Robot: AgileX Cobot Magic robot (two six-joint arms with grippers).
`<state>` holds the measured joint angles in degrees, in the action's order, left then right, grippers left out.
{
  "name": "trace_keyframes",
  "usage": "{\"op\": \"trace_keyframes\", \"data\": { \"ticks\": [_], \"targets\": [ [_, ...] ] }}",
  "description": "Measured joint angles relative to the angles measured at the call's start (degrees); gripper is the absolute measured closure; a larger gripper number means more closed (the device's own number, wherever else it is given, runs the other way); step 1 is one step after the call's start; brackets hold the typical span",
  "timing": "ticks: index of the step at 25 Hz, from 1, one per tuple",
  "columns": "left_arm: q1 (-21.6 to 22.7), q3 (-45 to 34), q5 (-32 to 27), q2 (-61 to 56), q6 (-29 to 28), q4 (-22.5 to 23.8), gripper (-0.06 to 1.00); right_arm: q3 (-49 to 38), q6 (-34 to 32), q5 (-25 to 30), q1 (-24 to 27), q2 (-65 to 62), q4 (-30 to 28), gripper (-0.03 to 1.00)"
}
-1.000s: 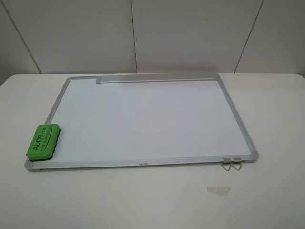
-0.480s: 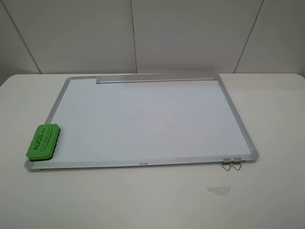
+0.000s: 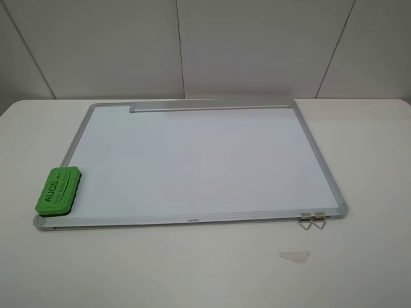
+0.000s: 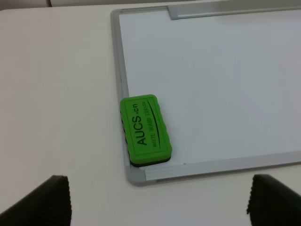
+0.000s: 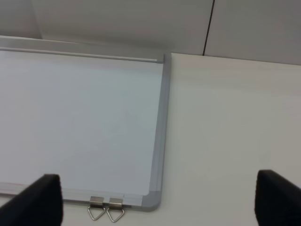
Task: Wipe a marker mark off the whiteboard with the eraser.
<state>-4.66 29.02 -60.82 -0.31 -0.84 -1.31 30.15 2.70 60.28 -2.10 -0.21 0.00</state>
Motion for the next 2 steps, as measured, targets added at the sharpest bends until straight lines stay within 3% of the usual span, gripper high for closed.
{"op": "trace_keyframes", "data": {
  "ticks": [2],
  "targets": [
    [0.0, 0.0, 0.0, 0.0, 0.0, 0.0, 0.18, 0.0, 0.0, 0.0, 0.0, 0.0, 0.0, 0.15]
  ]
}}
